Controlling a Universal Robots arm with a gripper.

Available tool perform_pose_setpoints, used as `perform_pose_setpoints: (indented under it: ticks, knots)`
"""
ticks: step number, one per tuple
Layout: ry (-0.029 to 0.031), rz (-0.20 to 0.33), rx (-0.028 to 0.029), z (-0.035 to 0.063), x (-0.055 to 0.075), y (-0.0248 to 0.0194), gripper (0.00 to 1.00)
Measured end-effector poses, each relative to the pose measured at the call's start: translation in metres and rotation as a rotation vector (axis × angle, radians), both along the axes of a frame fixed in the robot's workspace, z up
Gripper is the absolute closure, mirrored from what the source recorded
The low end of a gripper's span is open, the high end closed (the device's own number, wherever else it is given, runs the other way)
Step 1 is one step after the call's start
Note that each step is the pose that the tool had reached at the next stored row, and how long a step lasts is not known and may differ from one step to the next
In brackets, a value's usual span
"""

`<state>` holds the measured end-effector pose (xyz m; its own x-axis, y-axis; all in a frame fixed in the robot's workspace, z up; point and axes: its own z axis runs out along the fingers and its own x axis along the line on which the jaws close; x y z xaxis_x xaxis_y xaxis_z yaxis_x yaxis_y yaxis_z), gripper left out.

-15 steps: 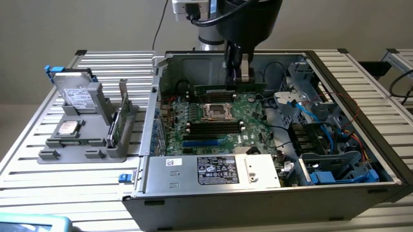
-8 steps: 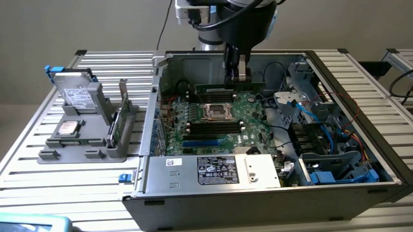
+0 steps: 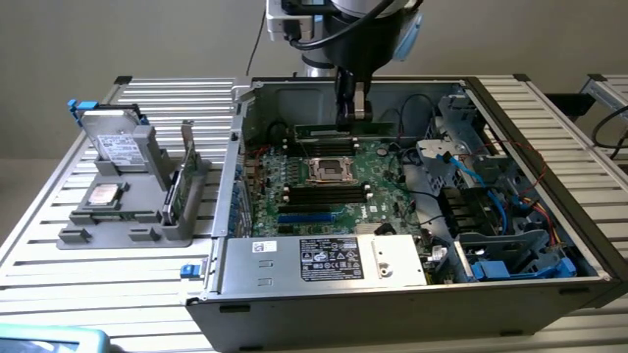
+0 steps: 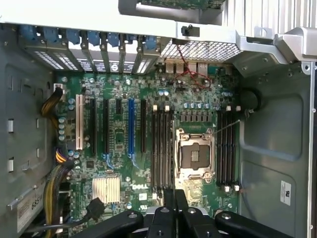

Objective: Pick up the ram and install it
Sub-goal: 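Pick up the ram and move it above insertion slot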

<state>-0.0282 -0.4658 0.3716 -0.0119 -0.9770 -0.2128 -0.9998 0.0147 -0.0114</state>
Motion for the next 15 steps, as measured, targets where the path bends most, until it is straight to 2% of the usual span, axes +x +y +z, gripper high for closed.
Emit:
perform_pose_setpoints:
  ticks: [3,6,8,10,11,12,13,14,15]
  knots:
    - [0.0013,0.000,-0.0021,-0.0046,-0.008,0.0052,0.88]
    - [0.0037,-0.005,-0.0091,-0.0091,-0.014,0.0083,0.88]
    - [0.0081,-0.027,-0.0108,-0.0115,-0.014,0.0083,0.88]
    - [0.0164,-0.052,-0.0116,-0.0135,-0.014,0.0083,0.88]
    - [0.0213,-0.064,-0.0122,-0.0144,-0.014,0.0083,0.88]
    - [0.0290,-0.073,-0.0131,-0.0150,-0.014,0.0083,0.88]
    - [0.0435,-0.075,-0.0158,-0.0154,-0.014,0.0085,0.88]
    - [0.0594,-0.075,-0.0206,-0.0156,-0.014,0.0094,0.88]
    - [0.0726,-0.075,-0.0272,-0.0157,-0.014,0.0108,0.88]
